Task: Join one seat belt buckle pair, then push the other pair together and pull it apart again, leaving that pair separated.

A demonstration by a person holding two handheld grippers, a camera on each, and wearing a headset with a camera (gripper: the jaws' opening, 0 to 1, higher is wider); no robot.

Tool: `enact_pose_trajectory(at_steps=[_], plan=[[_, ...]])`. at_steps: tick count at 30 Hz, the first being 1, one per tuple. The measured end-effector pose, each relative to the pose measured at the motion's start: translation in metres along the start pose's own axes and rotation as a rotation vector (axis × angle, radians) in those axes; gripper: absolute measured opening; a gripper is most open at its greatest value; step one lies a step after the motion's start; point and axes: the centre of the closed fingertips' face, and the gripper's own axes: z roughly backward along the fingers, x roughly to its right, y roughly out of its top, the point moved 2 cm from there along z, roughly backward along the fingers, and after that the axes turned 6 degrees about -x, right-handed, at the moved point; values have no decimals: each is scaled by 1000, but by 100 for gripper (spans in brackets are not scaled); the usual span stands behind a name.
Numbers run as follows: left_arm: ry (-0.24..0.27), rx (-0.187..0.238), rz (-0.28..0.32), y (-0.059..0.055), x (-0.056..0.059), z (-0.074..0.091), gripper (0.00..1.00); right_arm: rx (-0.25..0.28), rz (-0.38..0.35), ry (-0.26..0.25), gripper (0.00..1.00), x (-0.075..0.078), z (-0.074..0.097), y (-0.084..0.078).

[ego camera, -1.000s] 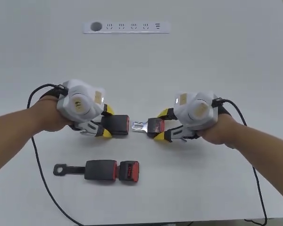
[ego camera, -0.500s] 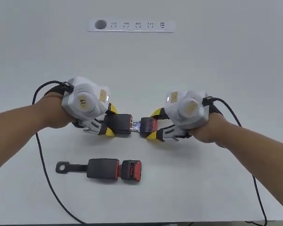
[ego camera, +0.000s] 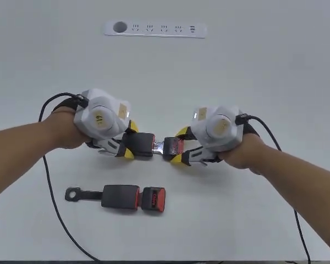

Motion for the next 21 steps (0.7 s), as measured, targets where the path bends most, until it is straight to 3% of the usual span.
enact_pose_trajectory(at_steps=[6,21], plan=[[-3,-8,-3,0,0,-1,33,40,-42,-7,33,-3,-6,10],[-1,-4,10,1,0,0,33,-38,-52,-27,33,-3,-12,14]])
